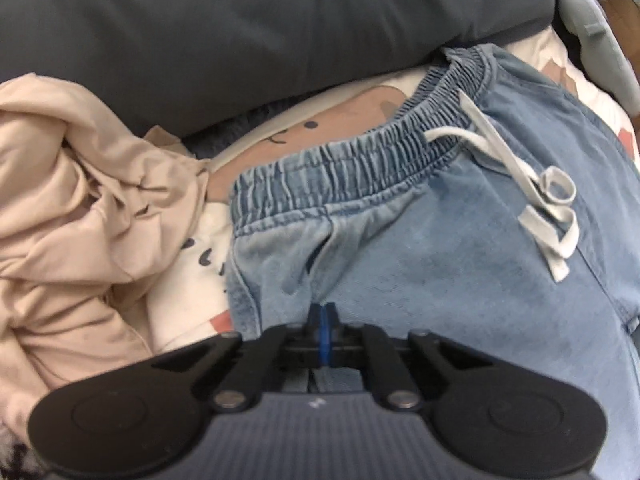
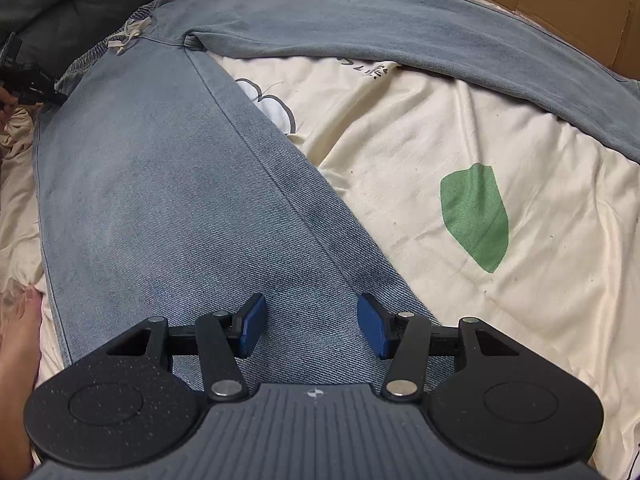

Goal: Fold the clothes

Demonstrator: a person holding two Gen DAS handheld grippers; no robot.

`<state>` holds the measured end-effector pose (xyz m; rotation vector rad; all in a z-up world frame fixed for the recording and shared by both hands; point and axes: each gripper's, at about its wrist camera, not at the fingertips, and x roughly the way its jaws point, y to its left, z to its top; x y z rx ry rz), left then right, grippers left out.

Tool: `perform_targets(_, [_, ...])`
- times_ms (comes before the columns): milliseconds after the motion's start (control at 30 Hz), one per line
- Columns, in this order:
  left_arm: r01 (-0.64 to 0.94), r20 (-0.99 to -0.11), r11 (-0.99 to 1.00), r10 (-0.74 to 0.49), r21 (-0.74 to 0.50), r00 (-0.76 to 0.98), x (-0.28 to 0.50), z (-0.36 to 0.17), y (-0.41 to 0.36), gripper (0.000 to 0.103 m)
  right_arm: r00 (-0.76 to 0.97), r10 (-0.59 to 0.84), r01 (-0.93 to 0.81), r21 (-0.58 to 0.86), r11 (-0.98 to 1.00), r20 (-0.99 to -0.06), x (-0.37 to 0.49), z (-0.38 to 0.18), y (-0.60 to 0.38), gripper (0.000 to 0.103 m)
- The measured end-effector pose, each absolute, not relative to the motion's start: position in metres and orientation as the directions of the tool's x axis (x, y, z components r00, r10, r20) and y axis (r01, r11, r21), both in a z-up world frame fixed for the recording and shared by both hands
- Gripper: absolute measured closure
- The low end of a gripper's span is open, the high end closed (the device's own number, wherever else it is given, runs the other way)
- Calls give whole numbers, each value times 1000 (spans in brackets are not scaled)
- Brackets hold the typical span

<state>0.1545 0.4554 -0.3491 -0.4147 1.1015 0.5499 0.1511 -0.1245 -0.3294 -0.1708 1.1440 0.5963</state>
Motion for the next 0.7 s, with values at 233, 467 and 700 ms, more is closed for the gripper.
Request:
perform_targets(233, [-596,-908,801,204,-60,366,164,-323,446,82,279,381,-478,216,851,-882,157,-319,-126,48])
perform_targets(467, [-498,-873,860,152,-115,463,206,-292,418,46,339,405,-476,217,852,-849,175,-301,-120,48])
perform_targets(700, [-422,-848,897,117,-133,516,270,-284,386,38,397,419,-448,226,865,-816,224,-294,-120,48])
